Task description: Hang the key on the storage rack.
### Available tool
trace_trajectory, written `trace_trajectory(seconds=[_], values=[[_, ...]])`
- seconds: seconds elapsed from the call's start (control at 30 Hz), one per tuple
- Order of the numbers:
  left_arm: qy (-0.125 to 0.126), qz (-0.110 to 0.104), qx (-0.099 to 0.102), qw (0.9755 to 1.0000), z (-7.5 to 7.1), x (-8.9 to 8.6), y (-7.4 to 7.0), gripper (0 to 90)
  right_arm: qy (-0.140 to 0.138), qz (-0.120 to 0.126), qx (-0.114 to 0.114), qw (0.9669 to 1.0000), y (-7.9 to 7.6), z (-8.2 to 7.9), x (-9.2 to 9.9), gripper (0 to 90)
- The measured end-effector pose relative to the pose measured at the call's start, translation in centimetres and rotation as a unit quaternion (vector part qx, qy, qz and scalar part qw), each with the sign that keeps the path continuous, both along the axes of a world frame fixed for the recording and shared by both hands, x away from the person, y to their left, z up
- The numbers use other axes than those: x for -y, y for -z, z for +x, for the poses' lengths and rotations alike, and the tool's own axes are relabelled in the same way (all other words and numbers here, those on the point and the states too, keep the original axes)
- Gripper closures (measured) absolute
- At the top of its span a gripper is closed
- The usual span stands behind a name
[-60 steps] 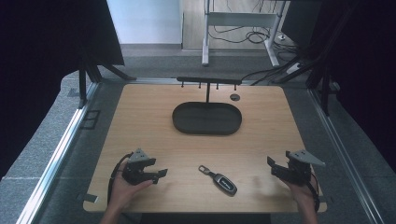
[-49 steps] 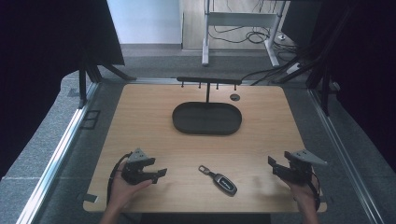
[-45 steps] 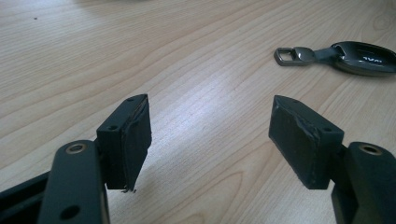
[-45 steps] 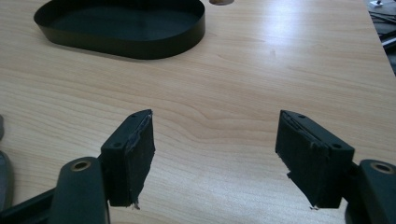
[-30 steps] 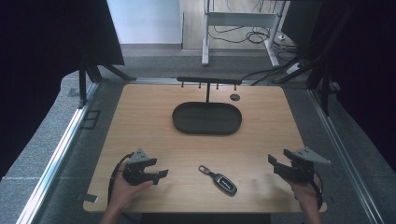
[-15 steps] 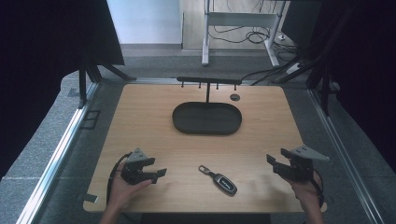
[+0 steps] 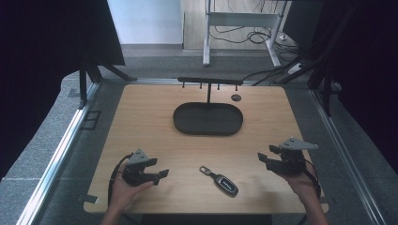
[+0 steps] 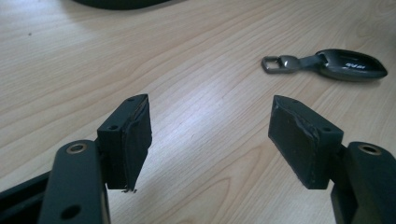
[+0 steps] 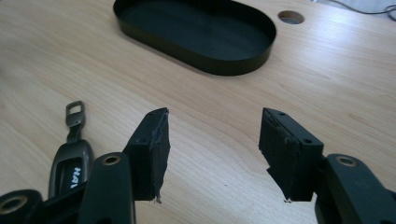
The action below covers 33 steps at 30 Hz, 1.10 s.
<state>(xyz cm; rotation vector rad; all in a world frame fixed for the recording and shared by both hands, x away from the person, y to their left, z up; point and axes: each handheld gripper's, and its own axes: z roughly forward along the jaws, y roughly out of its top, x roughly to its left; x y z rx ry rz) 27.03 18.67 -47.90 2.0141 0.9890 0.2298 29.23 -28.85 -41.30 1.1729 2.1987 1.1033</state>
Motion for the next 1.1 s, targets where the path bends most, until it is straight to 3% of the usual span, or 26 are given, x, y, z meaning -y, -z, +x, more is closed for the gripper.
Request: trace_trajectory(seconds=[0.17, 0.33, 0.53, 0.9, 1.1], values=[[0.004, 0.002, 0.001, 1.0000, -0.1, 0.1, 0.0, 30.6, -0.025, -0.025, -0.020, 0.9992, -0.7, 0.8, -1.2, 46.5], [0.006, 0.002, 0.001, 1.0000, -0.1, 0.2, 0.0, 30.3, -0.033, -0.030, -0.029, 0.9986, -1.2, 1.3, -1.8, 48.0], [0.006, 0.004, -0.003, 1.0000, 0.0, 0.3, 0.1, 30.3, -0.041, -0.048, -0.059, 0.9963, -0.9, 2.1, -2.8, 51.5], [0.009, 0.002, 0.002, 1.0000, -0.2, 0.3, -0.2, 30.4, -0.073, -0.063, -0.066, 0.9932, -1.3, 2.5, -4.6, 52.9], [0.010, 0.003, 0.000, 0.9999, -0.2, 0.3, -0.2, 30.3, -0.068, -0.079, -0.077, 0.9916, -1.0, 2.9, -5.3, 53.9]])
